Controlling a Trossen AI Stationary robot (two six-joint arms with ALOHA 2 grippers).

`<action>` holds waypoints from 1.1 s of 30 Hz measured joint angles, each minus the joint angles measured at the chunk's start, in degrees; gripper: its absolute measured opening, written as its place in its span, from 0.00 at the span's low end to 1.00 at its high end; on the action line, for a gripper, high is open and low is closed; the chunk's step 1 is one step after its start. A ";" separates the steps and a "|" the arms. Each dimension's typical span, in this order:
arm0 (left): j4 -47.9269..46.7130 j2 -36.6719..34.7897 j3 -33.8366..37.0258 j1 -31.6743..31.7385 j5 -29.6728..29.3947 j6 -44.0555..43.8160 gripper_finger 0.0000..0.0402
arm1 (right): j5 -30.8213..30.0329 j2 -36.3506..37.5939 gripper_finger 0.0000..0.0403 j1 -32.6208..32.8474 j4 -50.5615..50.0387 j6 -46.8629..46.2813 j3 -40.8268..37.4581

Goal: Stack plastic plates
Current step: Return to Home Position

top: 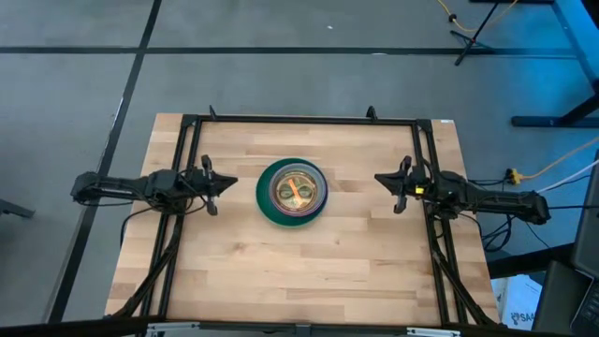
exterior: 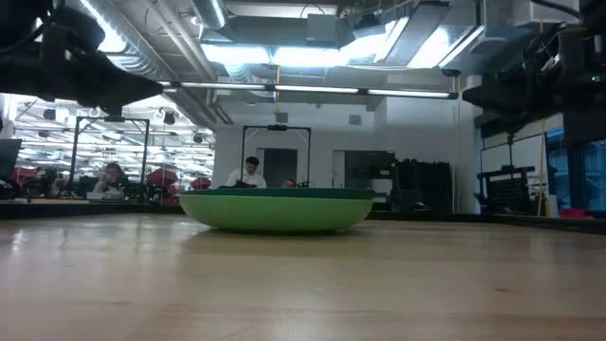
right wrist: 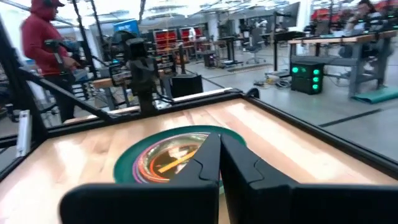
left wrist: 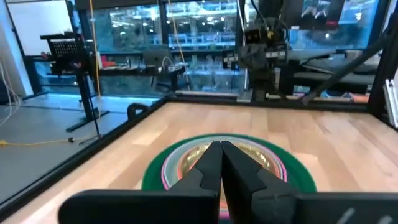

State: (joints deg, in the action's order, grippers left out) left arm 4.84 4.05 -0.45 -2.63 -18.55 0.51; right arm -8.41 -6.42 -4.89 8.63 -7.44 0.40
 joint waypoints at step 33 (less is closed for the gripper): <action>-2.34 -2.83 -0.04 0.00 5.99 0.57 0.01 | -8.45 5.97 0.01 0.02 -4.97 1.57 0.02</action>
State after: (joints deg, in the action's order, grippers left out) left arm 2.50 1.21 -0.49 -2.63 -12.56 1.08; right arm -16.87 -0.44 -4.86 3.66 -5.88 0.43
